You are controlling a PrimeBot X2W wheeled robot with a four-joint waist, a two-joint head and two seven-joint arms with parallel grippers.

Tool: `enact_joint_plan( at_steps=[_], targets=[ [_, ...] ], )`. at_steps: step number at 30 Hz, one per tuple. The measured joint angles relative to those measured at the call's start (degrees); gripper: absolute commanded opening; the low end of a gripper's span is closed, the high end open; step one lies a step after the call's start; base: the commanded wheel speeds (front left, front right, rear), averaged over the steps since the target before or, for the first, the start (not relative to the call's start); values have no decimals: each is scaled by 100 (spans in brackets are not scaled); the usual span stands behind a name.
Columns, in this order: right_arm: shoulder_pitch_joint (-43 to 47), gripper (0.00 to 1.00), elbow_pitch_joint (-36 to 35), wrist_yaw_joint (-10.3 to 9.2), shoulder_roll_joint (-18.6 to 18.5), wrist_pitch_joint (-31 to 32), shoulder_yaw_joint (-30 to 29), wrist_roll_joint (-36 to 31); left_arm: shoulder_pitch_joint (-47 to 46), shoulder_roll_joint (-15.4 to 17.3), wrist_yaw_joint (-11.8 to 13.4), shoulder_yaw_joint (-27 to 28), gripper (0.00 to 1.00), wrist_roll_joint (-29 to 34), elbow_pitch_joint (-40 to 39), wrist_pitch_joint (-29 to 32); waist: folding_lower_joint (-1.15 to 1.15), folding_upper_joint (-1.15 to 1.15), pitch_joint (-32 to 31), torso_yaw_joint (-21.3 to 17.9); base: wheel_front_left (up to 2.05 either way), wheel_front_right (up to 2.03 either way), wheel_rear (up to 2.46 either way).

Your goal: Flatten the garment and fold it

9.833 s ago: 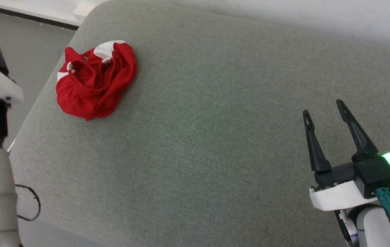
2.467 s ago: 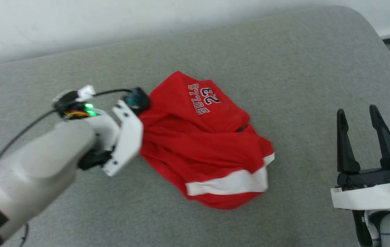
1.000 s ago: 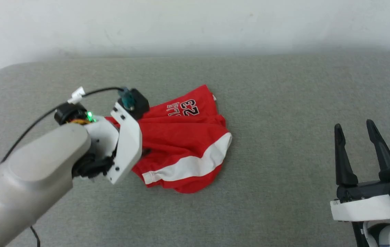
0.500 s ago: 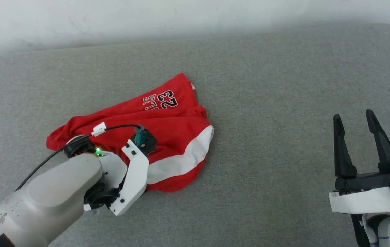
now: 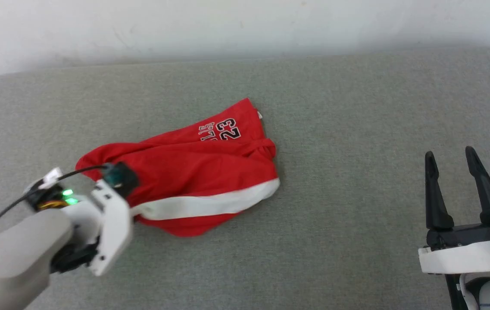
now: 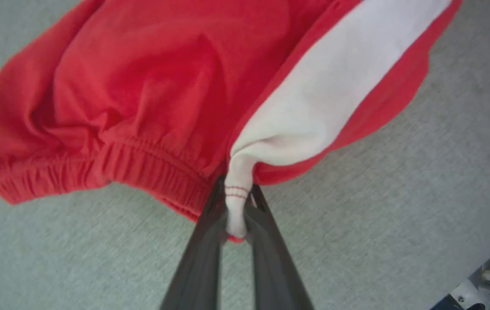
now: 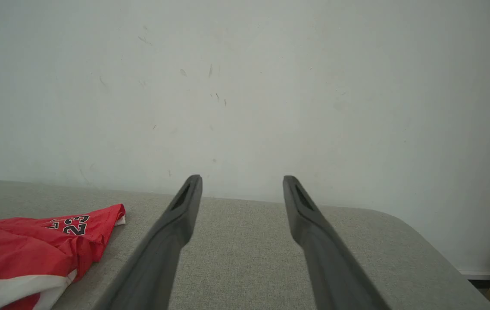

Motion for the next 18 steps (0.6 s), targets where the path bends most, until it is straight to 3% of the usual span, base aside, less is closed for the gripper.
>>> enact_joint_plan(
  at_steps=[4,9,10,11,18],
  targets=[
    [40,100,2,0,0,0,40,-1,308,420,252,29,0,-8,241,-56,0,0,-90,142,0,0,0],
    [38,100,1,0,2,0,89,-2,798,443,341,27,0,-287,799,-143,-1,0,-146,226,0,0,0],
    [40,100,3,0,1,0,94,-2,804,421,344,32,26,-289,872,-167,-1,0,-158,228,0,0,0],
    [41,100,7,0,1,0,92,-2,818,382,372,49,100,-324,909,-202,0,0,-176,231,0,0,0],
    [248,100,40,0,0,0,12,-11,856,316,393,345,100,-539,660,-630,0,0,-388,309,0,0,0]
  ],
)
